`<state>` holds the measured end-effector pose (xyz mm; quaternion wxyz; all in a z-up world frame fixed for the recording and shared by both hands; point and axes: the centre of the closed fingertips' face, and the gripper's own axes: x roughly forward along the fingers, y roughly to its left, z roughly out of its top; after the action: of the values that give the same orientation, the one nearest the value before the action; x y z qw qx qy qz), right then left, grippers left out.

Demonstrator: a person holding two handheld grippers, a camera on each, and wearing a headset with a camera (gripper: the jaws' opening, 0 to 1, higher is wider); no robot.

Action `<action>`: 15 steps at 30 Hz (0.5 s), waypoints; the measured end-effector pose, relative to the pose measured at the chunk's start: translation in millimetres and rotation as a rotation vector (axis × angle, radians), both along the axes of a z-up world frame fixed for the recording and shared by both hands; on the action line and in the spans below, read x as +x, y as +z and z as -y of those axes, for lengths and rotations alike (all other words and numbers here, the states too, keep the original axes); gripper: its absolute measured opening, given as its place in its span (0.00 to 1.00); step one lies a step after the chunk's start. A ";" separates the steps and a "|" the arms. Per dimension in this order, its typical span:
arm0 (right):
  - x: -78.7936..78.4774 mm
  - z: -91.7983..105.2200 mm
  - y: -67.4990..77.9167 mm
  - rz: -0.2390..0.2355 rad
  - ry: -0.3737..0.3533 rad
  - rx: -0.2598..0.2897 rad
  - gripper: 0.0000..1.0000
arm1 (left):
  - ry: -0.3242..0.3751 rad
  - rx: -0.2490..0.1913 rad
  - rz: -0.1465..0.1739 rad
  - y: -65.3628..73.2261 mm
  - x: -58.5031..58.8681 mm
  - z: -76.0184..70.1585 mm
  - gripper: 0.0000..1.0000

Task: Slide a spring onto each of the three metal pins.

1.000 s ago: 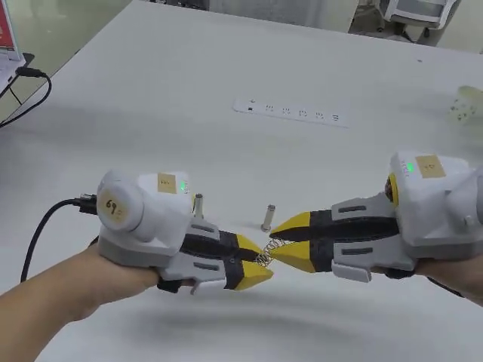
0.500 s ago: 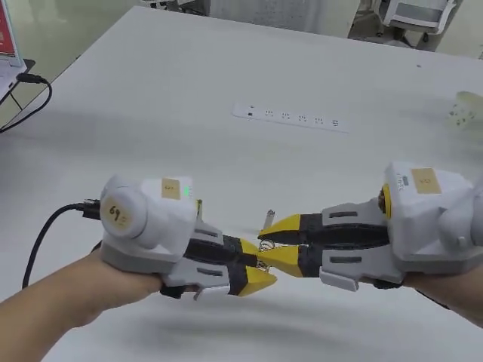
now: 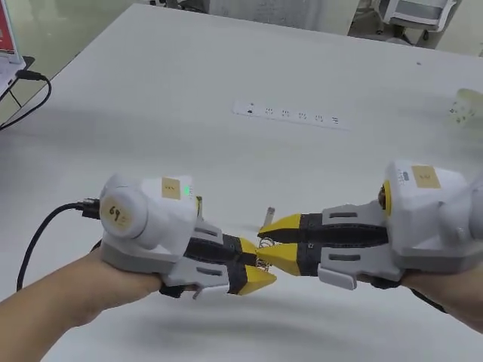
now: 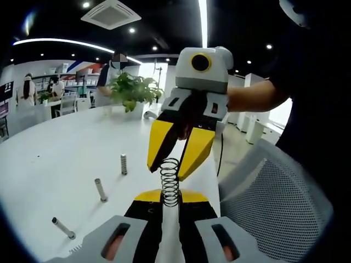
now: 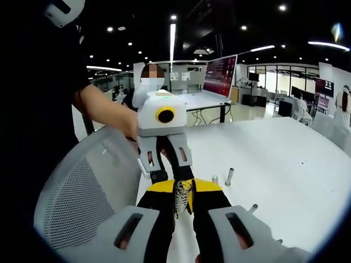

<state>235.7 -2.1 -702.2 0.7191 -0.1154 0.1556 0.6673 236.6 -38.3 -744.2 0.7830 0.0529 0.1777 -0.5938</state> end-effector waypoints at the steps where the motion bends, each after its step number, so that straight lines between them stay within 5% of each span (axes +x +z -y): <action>1: -0.1 -0.1 -0.1 0.002 -0.001 0.000 0.09 | 0.001 -0.001 -0.002 -0.1 -0.1 -0.3 0.02; 5: -1.8 -1.1 -2.9 -0.020 -0.002 -0.009 0.09 | 0.005 -0.010 -0.005 1.2 -0.5 -1.2 0.02; 15: -1.3 -2.7 -2.3 0.012 0.004 -0.008 0.08 | 0.019 -0.021 -0.016 2.5 0.8 -1.4 0.03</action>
<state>234.5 0.6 -704.5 0.7183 -0.1229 0.1537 0.6674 237.4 -36.8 -741.7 0.7876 0.0382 0.1781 -0.5887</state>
